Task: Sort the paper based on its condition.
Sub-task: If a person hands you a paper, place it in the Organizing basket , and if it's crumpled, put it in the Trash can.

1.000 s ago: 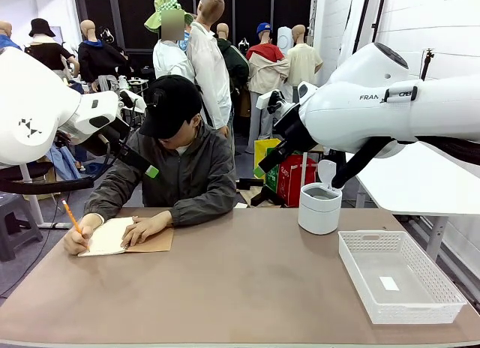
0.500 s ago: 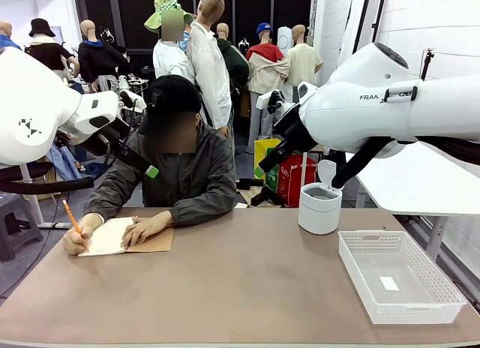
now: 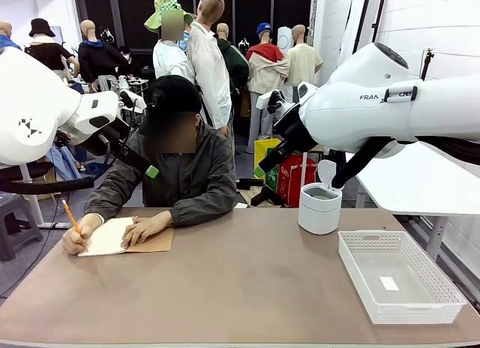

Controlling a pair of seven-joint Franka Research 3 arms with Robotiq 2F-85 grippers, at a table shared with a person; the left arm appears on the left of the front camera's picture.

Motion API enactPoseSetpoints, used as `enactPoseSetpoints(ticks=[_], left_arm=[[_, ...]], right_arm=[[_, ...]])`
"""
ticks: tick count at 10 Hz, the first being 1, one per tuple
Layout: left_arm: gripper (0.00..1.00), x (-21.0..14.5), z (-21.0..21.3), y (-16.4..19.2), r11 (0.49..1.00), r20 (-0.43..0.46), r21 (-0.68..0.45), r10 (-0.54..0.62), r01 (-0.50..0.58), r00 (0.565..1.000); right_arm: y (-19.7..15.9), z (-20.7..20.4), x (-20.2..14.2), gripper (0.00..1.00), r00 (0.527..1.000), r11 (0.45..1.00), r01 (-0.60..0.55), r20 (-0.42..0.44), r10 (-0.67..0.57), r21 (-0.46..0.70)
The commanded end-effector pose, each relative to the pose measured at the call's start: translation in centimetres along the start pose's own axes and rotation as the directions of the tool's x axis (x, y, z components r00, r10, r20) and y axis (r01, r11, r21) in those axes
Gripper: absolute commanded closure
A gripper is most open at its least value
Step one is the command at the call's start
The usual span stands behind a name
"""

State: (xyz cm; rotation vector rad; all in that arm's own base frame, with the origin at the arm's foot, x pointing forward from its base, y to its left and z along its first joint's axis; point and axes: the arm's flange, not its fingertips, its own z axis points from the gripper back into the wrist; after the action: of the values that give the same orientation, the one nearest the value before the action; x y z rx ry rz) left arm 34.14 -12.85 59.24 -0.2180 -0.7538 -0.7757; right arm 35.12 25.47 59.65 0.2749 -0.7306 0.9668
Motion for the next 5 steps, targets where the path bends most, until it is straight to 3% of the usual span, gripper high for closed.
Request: enactPoseSetpoints(ticks=[1,5], left_arm=[[0.00,0.06,0.09,0.17,1.000,-0.001,-0.006,0.003,-0.003,1.000],[0.00,0.06,0.09,0.17,1.000,-0.001,-0.006,0.003,-0.003,1.000]], right_arm=[[0.08,0.01,0.07,0.00,1.000,1.000,0.003,-0.005,-0.003,-0.012],[0.08,0.01,0.07,0.00,1.000,1.000,0.003,-0.005,-0.003,-0.012]])
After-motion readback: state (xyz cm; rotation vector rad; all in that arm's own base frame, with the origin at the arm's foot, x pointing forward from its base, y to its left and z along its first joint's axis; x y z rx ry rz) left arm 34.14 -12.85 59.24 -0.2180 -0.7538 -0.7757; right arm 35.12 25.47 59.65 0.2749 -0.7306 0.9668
